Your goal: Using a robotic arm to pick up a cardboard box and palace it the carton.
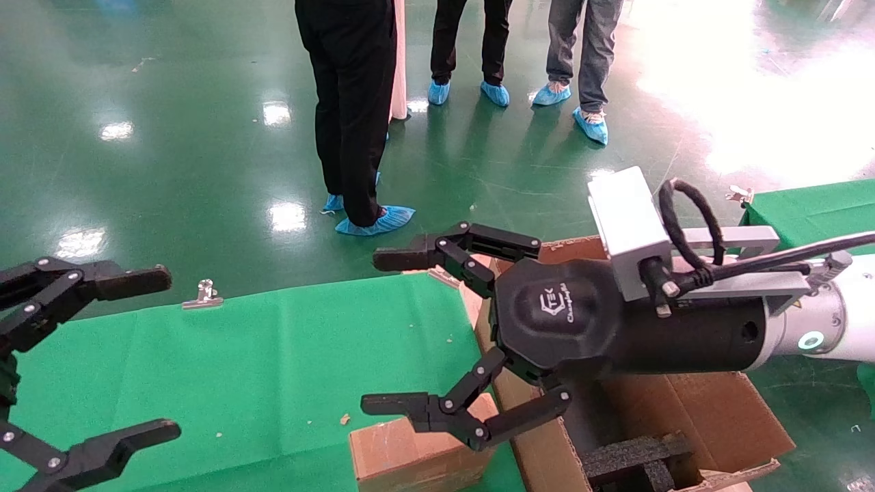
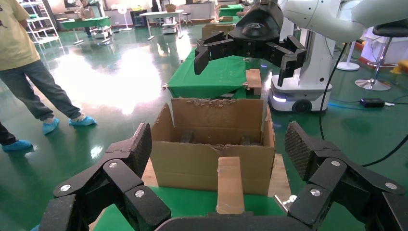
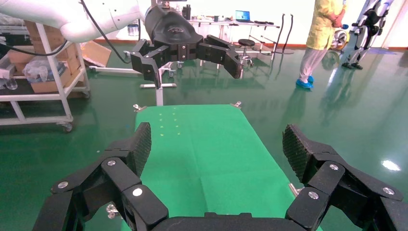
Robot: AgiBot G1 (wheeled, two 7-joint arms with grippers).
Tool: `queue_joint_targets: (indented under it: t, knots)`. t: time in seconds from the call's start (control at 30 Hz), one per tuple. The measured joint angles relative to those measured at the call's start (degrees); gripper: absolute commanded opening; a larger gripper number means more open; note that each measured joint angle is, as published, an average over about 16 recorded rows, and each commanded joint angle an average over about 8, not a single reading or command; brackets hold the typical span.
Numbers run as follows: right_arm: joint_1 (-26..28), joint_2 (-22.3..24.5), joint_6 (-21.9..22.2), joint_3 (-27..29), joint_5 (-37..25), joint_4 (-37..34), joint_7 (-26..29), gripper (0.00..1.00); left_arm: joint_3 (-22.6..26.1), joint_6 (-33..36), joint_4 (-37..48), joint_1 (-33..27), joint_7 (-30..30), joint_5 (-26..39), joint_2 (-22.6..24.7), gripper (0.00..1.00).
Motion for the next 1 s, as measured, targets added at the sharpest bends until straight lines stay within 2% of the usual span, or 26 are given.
queue_joint_targets:
  t: [0.3, 0.33, 0.57, 0.6, 0.8, 1.0]
  knots:
    - [0.0, 0.0, 0.0, 0.0, 0.0, 0.0, 0.0, 1.0, 0.0, 0.0, 0.0, 0.0, 0.0, 0.0, 0.0, 1.0]
    - [0.0, 0.0, 0.0, 0.0, 0.0, 0.0, 0.0, 1.0, 0.0, 0.0, 0.0, 0.0, 0.0, 0.0, 0.0, 0.97]
    - [-0.01, 0.0, -0.01, 0.01, 0.0, 0.0, 0.0, 1.0, 0.0, 0.0, 0.0, 0.0, 0.0, 0.0, 0.0, 0.11]
    - [-0.01, 0.0, -0.01, 0.01, -0.01, 0.0, -0.01, 1.0, 0.0, 0.0, 0.0, 0.0, 0.0, 0.0, 0.0, 0.02]
    - [0.44, 0.13, -0.09, -0.41, -1.0, 0.13, 0.2, 1.0, 0.0, 0.0, 0.01, 0.0, 0.0, 0.0, 0.0, 0.0]
    - [3.12, -0.35, -1.16, -2.59, -5.14, 0.05, 1.09, 1.0, 0.01, 0.0, 0.01, -0.01, 0.01, 0.0, 0.0, 0.0]
